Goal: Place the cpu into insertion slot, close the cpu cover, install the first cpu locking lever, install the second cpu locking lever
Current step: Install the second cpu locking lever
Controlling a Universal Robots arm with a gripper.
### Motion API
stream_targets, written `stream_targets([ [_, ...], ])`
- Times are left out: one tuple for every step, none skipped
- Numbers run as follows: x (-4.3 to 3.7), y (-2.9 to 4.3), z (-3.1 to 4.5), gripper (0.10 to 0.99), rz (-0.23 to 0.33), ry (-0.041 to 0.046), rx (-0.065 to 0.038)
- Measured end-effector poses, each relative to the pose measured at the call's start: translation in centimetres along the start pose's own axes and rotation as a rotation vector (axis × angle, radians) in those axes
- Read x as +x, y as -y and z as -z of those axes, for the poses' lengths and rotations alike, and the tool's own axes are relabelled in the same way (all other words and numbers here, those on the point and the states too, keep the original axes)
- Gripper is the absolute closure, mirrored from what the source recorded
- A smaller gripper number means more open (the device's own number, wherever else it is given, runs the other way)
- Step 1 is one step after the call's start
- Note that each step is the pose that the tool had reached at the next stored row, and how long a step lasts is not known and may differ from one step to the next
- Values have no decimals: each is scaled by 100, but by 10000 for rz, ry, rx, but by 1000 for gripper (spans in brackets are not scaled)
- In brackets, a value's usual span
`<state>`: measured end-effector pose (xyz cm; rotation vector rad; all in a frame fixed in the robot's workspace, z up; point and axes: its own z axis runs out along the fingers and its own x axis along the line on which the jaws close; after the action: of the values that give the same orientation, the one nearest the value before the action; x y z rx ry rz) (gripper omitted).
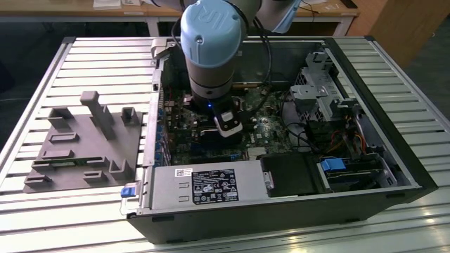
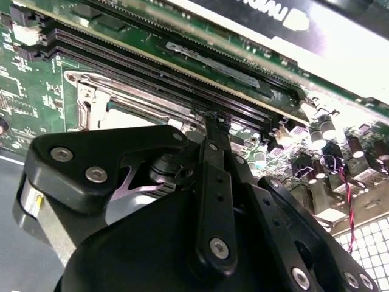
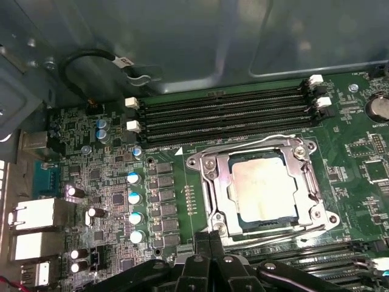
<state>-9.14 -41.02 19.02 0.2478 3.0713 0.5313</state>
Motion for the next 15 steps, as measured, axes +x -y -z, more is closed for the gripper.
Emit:
stream_targets([
  [3, -1, -2, 984, 0, -1, -4],
  [7, -3, -5, 984, 0, -1, -6],
  [10, -5, -8, 984, 1, -1, -7],
  [15, -10, -12, 984, 0, -1, -6],
  [19, -16, -18, 984, 0, -1, -6],
  [24, -21, -23, 984, 1, -1, -6],
  [30, -27, -29, 984, 0, -1, -5],
  [36, -32, -36, 984, 0, -1, -5],
  [41, -35, -44, 984, 0, 0, -7],
  [47, -37, -50, 984, 0, 0, -7],
  [51, -38, -52, 984, 0, -1, -6],
  [56, -38, -53, 984, 0, -2, -4],
  [62, -39, -55, 984, 0, -1, -5],
  [66, -39, -56, 984, 0, -1, -6],
  [71, -39, -58, 984, 0, -1, -6],
])
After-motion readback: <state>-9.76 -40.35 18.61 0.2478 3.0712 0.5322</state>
